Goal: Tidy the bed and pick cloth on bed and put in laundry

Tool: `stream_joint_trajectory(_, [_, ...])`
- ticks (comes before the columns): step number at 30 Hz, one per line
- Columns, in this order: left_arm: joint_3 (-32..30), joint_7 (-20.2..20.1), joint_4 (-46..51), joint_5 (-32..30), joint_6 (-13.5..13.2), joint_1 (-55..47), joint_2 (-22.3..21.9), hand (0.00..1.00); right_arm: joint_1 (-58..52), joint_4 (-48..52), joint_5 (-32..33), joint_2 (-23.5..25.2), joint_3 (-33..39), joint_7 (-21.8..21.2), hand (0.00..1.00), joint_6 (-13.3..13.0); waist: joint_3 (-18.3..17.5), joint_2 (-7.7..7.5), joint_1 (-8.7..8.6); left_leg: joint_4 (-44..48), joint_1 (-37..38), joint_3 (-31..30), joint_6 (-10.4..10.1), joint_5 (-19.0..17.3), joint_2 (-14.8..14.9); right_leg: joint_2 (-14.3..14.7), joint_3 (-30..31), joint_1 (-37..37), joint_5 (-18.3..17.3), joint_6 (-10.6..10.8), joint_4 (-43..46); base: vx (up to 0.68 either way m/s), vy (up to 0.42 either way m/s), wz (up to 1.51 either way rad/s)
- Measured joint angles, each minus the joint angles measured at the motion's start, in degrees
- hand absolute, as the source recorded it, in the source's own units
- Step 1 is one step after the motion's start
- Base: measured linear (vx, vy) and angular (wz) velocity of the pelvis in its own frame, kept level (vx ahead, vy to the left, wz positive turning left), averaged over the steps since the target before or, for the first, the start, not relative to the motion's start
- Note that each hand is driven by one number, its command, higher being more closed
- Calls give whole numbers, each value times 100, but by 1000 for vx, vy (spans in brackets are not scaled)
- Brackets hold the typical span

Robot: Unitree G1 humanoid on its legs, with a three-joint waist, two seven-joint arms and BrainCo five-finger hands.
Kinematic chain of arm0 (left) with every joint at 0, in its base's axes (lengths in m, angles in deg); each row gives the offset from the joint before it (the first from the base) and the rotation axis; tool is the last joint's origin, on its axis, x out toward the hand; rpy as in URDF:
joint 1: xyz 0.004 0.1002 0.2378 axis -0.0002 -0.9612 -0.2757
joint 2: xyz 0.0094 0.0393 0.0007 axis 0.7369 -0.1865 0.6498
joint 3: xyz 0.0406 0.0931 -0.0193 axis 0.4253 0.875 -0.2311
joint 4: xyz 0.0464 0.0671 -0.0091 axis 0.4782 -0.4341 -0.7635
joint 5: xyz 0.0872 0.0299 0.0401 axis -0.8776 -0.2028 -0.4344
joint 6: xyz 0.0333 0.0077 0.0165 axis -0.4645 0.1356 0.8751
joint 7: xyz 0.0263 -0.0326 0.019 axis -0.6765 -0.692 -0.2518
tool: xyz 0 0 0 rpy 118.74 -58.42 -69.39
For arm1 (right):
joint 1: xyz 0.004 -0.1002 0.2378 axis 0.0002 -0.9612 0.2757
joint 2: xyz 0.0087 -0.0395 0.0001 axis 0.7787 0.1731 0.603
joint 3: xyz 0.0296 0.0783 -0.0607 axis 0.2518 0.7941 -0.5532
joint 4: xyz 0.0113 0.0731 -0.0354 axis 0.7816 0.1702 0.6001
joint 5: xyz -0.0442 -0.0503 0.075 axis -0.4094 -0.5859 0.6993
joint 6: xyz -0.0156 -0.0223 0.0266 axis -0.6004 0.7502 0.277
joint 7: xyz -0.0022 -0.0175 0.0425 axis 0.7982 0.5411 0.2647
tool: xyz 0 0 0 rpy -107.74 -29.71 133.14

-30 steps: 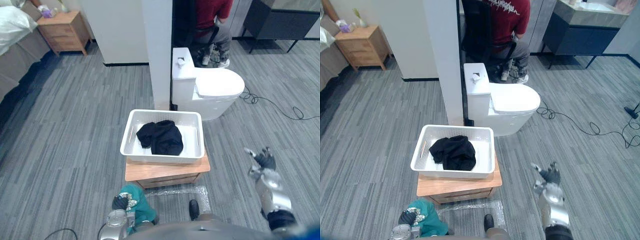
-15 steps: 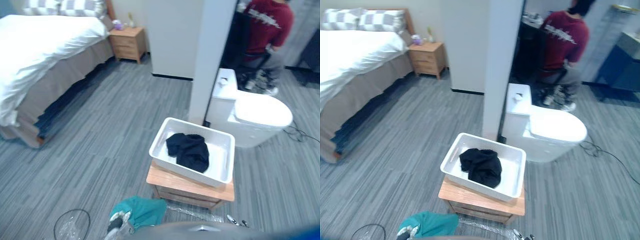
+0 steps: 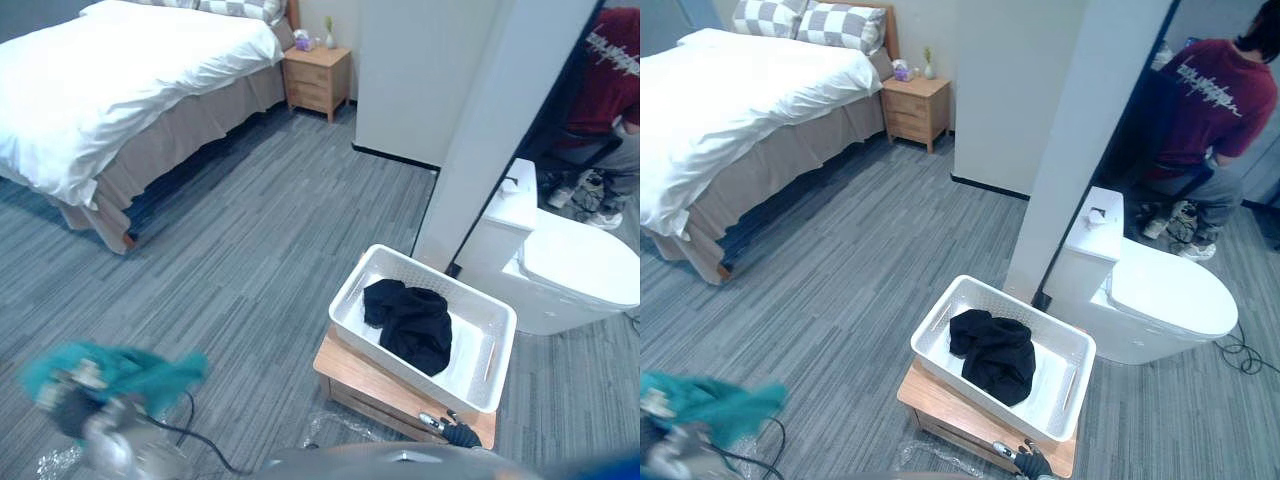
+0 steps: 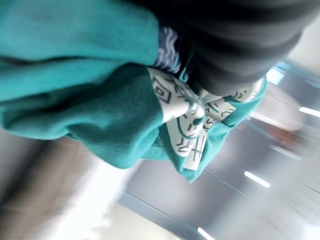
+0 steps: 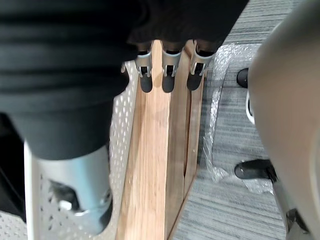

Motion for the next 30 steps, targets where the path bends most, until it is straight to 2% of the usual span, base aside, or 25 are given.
stream_joint_trajectory(2, [-153,473,724,-987,-247,162,647,100,-145,8,4,-97,132,-34,0,-132,-66,22,-7,3,13,126,-49,-34,63,23,79,-83,16,-24,67,42,16,-22])
stream_joint_trajectory(4, [-112,597,1096,-1578,-402,295,1031,100,-323,7,0,-128,228,-53,0,-162,-195,25,-10,7,12,239,-75,-76,93,47,175,-140,18,-27,67,91,5,-23])
stream_joint_trajectory(6, [-8,542,1449,-1797,-528,424,1317,100,-439,6,-7,-109,354,-86,0,-169,-313,47,-23,38,23,349,-64,-73,124,77,287,-190,19,-28,66,107,0,-30])
stream_joint_trajectory(8, [289,125,1800,-1901,-585,629,1551,100,-536,6,-10,-101,421,-107,0,-211,-435,61,-41,44,38,557,-87,-88,154,106,517,-267,19,-29,64,104,11,-33])
stream_joint_trajectory(13, [1366,-584,1931,-2349,-787,674,1598,100,-533,29,-241,-70,524,-153,0,-336,-444,87,-138,374,207,1181,-239,-333,311,210,1151,-277,22,-39,80,52,-17,-59])
stream_joint_trajectory(16, [2203,-830,1931,-2610,-776,923,1584,100,-534,28,-240,-94,457,-148,0,-325,-448,78,-197,473,208,1491,-273,-462,406,316,1509,-435,-64,-182,93,-8,-61,-62])
stream_joint_trajectory(17, [2438,-912,1931,-2760,-731,984,1559,100,-529,28,-229,-112,379,-146,0,-315,-445,77,-209,481,210,1562,-275,-462,425,343,1634,-484,-68,-190,90,-22,-64,-59])
stream_joint_trajectory(19, [3043,-1022,1923,-3193,-509,1089,1448,100,-525,28,-221,-184,218,-117,0,-243,-433,89,-377,499,230,1678,-297,-477,472,394,1805,-535,-87,-221,88,-27,-60,-41])
stream_joint_trajectory(21, [3585,-1083,1883,-3560,-309,1136,1436,100,-504,28,-207,-265,68,-60,0,-161,-407,97,-465,493,312,1831,-298,-477,504,442,1926,-572,-91,-227,86,-28,-59,-40])
stream_joint_trajectory(23, [4152,-1208,1622,-3826,-89,1294,1242,100,-506,21,-123,-338,-57,-5,0,-30,-395,106,-555,467,341,1898,-306,-470,518,478,2028,-586,-89,-230,84,-38,-45,-31])
stream_joint_trajectory(26, [4705,-1265,1234,-4190,221,1295,1012,100,-449,-30,14,-465,-213,38,0,144,-256,171,-693,392,423,1968,-325,-415,495,544,2123,-617,-51,-280,81,-49,-27,-17])
stream_joint_trajectory(27, [4781,-1272,1176,-4239,253,1295,999,100,-429,-60,21,-474,-247,42,0,172,-242,174,-706,387,411,1972,-324,-404,489,551,2134,-642,-38,-293,80,-49,-25,-10])
stream_joint_trajectory(29, [5072,-1311,961,-4526,541,1262,889,100,-266,-202,69,-530,-395,85,0,261,-82,143,-807,289,415,2007,-322,-312,491,598,2212,-680,37,-307,31,-53,-36,-11])
stream_joint_trajectory(30, [5126,-1311,919,-4568,589,1258,850,100,-256,-201,72,-527,-404,90,0,262,-67,135,-817,275,412,2010,-323,-296,491,604,2214,-683,55,-318,12,-39,-38,-10])
